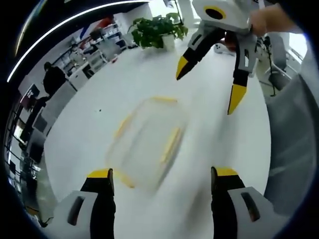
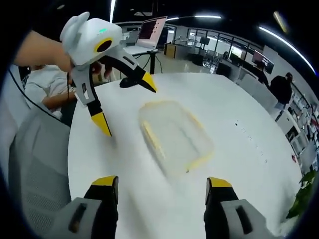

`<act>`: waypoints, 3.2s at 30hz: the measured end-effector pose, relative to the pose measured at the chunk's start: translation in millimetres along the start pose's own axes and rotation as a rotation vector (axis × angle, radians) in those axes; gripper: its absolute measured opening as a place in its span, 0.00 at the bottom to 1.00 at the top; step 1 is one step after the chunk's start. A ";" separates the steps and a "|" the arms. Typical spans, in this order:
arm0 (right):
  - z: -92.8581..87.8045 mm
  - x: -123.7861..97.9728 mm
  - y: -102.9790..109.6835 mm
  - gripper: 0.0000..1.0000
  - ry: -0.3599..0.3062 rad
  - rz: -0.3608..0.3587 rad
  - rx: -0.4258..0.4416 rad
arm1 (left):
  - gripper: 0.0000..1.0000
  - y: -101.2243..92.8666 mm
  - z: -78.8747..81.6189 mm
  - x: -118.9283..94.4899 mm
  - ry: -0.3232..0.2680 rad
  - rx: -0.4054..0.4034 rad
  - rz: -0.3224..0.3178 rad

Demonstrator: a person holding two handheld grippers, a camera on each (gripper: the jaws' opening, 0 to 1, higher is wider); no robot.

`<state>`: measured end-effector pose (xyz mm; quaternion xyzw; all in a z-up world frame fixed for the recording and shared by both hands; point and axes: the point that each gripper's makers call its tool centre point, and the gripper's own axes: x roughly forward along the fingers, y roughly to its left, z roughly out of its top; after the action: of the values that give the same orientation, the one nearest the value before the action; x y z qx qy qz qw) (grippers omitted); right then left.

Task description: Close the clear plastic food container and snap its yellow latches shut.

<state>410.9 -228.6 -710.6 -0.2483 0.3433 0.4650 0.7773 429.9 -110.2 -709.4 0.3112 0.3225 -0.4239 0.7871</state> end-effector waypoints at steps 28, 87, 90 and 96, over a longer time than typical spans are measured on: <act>-30.6 -30.9 20.3 0.73 -0.040 -0.089 0.103 | 0.79 -14.2 -39.6 -33.8 -0.062 -0.178 0.060; -74.7 -56.3 84.8 0.79 -0.248 -0.237 0.244 | 0.86 -85.7 -102.4 -72.6 -0.225 -0.450 0.133; -74.4 -57.4 83.2 0.79 -0.258 -0.241 0.257 | 0.86 -86.4 -105.5 -71.1 -0.213 -0.453 0.131; -74.6 -58.5 82.9 0.78 -0.255 -0.248 0.254 | 0.85 -84.0 -108.8 -73.1 -0.219 -0.482 0.143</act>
<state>294.9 -276.6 -719.2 -0.1280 0.2647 0.3466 0.8908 298.8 -30.6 -736.3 0.0895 0.3042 -0.3092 0.8965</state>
